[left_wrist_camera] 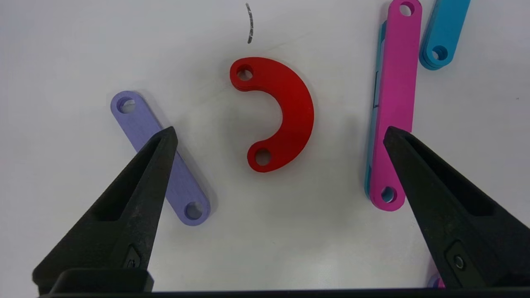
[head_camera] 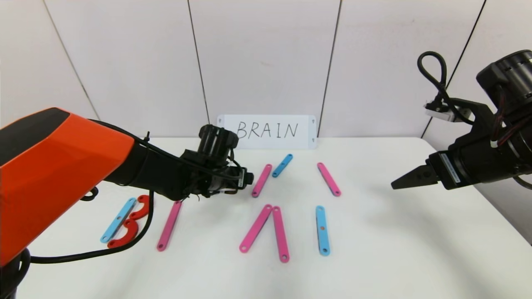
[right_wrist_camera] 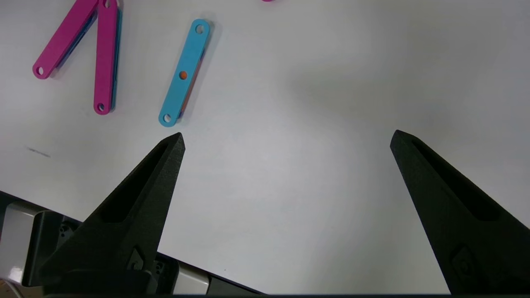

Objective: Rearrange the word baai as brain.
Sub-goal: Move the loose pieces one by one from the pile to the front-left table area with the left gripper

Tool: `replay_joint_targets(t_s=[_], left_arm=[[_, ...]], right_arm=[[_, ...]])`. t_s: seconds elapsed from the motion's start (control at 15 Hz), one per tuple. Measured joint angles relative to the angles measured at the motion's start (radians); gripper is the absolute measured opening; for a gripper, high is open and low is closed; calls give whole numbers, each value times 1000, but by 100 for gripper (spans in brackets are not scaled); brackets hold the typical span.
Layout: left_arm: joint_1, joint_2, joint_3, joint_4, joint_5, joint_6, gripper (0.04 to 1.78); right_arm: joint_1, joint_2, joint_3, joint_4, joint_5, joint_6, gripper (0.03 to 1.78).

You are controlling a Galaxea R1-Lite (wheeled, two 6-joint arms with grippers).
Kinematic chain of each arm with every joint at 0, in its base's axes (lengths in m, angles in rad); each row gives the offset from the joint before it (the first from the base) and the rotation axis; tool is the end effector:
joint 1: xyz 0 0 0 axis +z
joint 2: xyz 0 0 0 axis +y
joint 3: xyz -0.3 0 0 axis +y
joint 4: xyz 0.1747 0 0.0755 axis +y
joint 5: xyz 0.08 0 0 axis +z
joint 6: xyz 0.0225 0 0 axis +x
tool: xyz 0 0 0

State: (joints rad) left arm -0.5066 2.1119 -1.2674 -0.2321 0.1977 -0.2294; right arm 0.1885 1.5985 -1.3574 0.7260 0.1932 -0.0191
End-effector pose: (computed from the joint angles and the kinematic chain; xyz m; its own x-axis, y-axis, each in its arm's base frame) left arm 0.3611 -0.1953 0.1180 0.7969 -0.2176 -0.5636 0.2121 0.9743 -0.0761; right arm 0.2486 0.0518 0.2475 0.5113 0.2930 -0.8079 -0.3064 0.9405 0.1472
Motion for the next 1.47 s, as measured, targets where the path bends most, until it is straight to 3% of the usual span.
replay_joint_targets(t_s=[1.47], left_arm=[[5, 115, -83, 0, 10, 0, 174]], right_arm=[[1, 3, 2, 0, 0, -1, 174]])
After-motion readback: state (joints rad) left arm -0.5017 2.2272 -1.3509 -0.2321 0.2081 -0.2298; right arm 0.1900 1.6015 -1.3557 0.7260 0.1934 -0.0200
